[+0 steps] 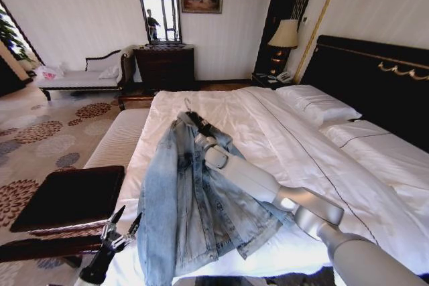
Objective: Pick up the clothes from the bed and hang them on the clothes hanger.
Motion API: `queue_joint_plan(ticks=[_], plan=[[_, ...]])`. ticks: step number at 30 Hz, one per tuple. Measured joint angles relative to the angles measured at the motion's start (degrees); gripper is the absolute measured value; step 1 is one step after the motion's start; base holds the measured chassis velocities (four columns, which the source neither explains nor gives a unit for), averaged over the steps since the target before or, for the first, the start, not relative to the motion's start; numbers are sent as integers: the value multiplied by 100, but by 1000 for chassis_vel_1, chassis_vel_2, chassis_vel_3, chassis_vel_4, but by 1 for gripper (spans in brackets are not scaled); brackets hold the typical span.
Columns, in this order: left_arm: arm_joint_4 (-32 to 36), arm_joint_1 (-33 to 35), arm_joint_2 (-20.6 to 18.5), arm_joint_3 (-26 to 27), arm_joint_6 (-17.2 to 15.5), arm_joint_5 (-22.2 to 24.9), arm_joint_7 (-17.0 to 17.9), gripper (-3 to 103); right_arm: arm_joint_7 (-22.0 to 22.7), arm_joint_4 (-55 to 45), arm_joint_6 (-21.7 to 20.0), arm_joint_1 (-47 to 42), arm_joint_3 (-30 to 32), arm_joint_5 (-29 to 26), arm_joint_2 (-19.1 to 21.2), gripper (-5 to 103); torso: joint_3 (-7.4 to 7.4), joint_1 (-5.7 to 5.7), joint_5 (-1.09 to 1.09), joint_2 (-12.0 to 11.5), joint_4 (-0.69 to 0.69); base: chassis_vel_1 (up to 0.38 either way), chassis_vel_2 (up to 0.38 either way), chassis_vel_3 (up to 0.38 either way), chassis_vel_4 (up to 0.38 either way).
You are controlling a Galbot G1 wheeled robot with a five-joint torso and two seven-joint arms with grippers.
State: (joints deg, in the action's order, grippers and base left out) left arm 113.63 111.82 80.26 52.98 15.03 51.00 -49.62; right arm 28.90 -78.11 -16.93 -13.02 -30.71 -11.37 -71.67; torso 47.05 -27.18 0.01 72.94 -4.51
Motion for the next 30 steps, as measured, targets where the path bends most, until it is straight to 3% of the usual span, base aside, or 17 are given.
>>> queue_joint_plan(ticks=[6,10,17,30], plan=[[135,-6,70,-63,-47,-146,27,100,268,-668,188,-151,553,-270,412,21,0,0,1,0,-1,0,0,0,0],[262,-27,120,-119,-102,-243,83,100,435,-1328,214,-186,886,-612,946,21,0,1,1,0,-2,0,0,0,0],[300,-80,169,-238,-141,-437,115,100,470,-2211,305,-213,1264,-1459,1595,20,0,0,2,0,0,0,0,0,0],[358,-190,207,-489,-208,-647,203,100,553,-3420,534,-176,2090,-2039,2506,19,0,0,1,1,0,0,0,0,0]])
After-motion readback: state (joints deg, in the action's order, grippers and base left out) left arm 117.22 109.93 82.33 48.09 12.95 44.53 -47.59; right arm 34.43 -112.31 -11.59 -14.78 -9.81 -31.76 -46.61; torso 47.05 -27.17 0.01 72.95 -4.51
